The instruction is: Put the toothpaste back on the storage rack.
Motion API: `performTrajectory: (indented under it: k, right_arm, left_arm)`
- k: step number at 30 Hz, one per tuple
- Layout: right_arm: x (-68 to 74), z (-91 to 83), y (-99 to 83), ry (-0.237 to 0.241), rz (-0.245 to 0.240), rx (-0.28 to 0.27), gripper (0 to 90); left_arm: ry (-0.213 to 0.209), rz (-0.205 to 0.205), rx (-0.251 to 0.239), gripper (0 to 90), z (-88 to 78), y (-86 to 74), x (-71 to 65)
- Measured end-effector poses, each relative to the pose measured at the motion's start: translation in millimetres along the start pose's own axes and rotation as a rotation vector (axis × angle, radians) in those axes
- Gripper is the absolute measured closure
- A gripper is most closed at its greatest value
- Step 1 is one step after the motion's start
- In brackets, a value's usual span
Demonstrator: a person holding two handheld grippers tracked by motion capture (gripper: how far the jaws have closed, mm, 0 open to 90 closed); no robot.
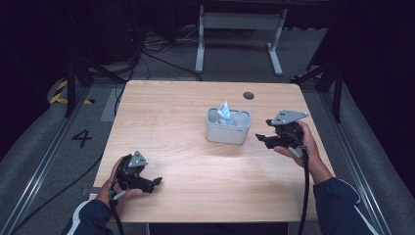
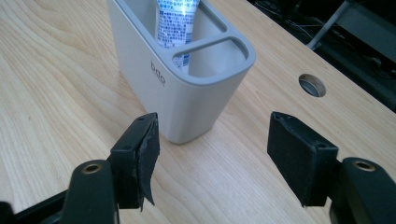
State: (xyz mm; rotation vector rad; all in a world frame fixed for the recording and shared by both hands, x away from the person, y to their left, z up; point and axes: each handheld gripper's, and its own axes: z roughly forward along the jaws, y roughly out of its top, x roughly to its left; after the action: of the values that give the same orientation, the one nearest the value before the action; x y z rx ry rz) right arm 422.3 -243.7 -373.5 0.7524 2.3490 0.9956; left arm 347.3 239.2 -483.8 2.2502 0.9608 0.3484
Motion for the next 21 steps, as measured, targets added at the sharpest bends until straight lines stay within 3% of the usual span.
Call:
performTrajectory:
  k: [13, 21]
  right_arm:
    - [3.8, -16.8, -40.3, -0.037, -0.009, 0.032, 30.2]
    - [4.5, -26.2, -83.1, -0.022, 0.019, 0.06, 27.0]
  left_arm:
    - [0.0, 0.0, 0.0, 0.3, 0.0, 0.0, 0.0]
    - [0.0, 0.0, 0.0, 0.3, 0.0, 0.0, 0.0]
